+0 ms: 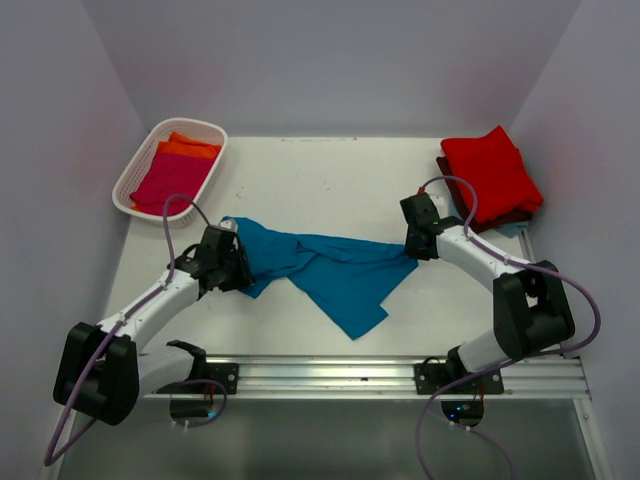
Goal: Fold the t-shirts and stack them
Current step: Flatten out the tshirt
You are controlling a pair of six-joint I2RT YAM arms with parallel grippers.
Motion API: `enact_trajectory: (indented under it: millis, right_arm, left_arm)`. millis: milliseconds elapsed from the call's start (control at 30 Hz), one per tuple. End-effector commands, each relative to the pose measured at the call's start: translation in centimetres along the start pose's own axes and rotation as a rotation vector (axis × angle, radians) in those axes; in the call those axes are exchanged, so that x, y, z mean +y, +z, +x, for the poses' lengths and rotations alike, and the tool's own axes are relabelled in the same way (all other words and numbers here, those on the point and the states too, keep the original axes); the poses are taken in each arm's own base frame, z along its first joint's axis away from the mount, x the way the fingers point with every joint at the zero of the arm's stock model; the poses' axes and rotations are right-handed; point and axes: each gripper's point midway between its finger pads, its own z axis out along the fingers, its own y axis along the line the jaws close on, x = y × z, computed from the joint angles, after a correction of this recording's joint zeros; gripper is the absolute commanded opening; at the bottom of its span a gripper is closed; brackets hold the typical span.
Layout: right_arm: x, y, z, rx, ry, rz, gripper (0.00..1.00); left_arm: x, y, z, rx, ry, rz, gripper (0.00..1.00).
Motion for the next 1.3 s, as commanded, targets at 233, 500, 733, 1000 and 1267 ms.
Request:
enact_trajectory:
  millis: [233,500,733,1000,1267]
  right_arm:
    - [0.4,0.1,0.1,-0.002,0.003,-0.019,0.0]
    - [0.4,-0.1,0.0,-0.006,0.003,-0.023,0.0]
    - [0.5,-0.1,0.0,-0.007,0.003,-0.027,0.0]
    - [0.7,-0.1,0.0,-0.007,0.004,-0.037,0.0]
    - [0.5,-0.2,0.1,-0.007,0.004,-0.037,0.0]
  left_arm:
    - [2.1,0.0,-3.6,-0.181,0.004,-0.143,0.36]
    - [1.9,0.5,-4.0,-0.233,-0.017,-0.108,0.31]
    - [-1.1,-0.1,-5.2,-0.305,0.023,0.063,0.27]
    - [-2.4,-1.7,-6.2,-0.341,0.053,0.089,0.3]
    - [-0.1,1.6,-4.2,-0.193,0.02,-0.062,0.3]
